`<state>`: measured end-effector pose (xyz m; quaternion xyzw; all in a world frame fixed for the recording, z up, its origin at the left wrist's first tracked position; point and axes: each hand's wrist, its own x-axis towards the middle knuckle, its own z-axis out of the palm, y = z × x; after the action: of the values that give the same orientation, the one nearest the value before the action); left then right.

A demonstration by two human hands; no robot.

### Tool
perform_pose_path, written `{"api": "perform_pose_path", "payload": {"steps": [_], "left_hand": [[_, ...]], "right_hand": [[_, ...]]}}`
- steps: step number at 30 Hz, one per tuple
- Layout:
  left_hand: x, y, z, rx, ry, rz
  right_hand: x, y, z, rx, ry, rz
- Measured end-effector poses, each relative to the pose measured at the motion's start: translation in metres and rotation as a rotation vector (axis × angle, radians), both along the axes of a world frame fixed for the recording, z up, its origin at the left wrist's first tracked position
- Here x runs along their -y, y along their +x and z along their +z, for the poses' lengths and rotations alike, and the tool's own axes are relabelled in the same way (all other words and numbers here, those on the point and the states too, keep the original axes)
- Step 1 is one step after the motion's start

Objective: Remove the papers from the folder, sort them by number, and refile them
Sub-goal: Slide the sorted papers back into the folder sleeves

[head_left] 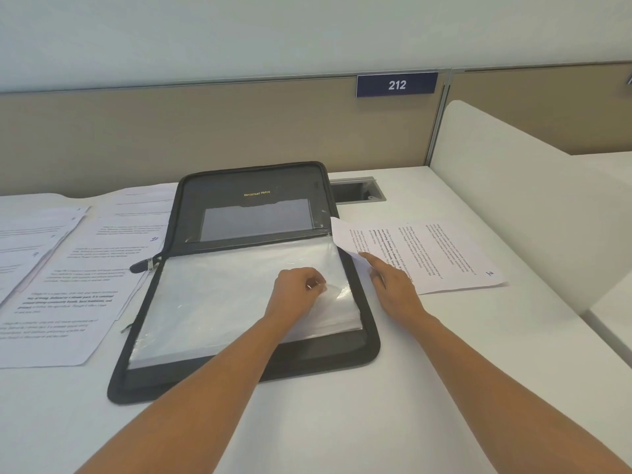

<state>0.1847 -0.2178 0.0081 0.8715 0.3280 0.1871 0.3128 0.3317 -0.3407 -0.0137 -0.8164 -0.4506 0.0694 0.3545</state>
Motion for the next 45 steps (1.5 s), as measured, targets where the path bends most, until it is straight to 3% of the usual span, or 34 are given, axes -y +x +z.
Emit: {"api": "perform_pose_path", "payload": {"steps": [8, 19, 29, 45], "left_hand": [[0.004, 0.001, 0.010, -0.009, 0.258, -0.214], [-0.002, 0.004, 0.012, 0.034, 0.241, -0.280], [-0.002, 0.009, 0.012, -0.118, 0.211, -0.383], [-0.004, 0.010, 0.006, -0.076, 0.138, -0.406]], "right_hand": [[-0.002, 0.000, 0.004, 0.000, 0.024, -0.046], [-0.007, -0.005, 0.020, 0.017, 0.039, -0.110], [-0.011, -0.005, 0.021, 0.037, 0.074, -0.133], [-0.009, 0.004, 0.007, 0.132, 0.042, 0.033]]}}
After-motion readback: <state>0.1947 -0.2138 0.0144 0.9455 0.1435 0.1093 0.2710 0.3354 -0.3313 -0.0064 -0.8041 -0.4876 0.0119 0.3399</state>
